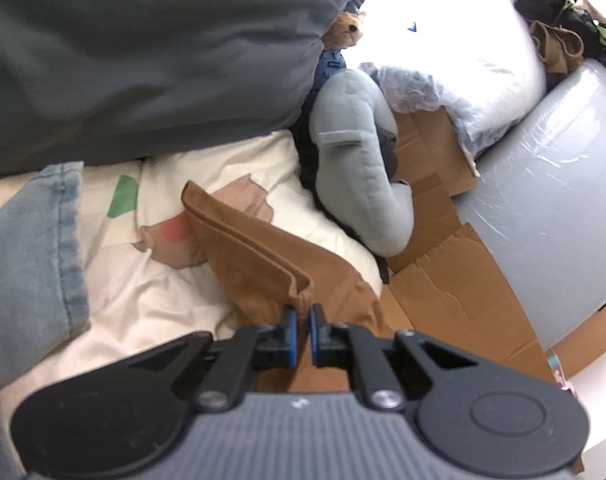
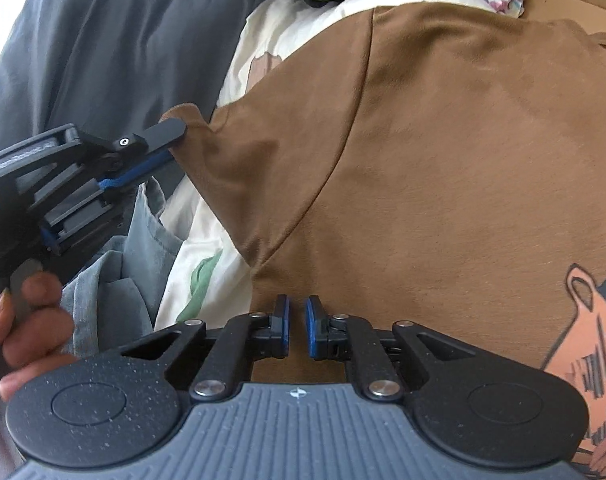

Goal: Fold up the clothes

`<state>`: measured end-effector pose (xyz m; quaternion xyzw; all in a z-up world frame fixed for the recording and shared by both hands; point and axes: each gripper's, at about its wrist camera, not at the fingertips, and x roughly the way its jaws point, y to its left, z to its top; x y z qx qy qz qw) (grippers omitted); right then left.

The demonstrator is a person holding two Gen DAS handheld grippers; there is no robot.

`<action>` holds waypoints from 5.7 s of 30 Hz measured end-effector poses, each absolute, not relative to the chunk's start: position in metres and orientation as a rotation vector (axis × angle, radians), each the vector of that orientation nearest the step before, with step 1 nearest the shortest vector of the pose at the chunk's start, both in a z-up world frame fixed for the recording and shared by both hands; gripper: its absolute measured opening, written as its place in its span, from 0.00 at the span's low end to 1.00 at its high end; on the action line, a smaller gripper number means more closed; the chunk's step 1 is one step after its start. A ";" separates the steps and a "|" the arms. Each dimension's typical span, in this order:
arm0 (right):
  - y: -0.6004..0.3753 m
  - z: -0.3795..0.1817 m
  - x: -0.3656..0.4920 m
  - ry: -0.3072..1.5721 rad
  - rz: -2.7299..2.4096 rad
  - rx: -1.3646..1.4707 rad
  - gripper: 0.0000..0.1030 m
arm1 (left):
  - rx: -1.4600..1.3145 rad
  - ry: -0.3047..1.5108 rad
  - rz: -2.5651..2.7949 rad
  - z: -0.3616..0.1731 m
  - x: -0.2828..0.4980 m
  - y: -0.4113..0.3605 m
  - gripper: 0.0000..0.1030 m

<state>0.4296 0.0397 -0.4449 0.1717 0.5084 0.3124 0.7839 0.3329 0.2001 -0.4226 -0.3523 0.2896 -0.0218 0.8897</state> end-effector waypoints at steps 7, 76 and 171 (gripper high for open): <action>0.052 -0.451 0.436 1.101 0.679 0.406 0.08 | -0.730 0.595 -0.080 -0.424 0.325 0.190 0.06; 0.042 -0.398 0.471 1.045 0.685 -0.222 0.03 | -0.388 0.857 0.020 -0.490 0.315 0.152 0.13; -0.005 -0.359 0.476 0.818 0.637 -0.007 0.02 | -0.463 0.775 -0.152 -0.383 0.431 0.151 0.56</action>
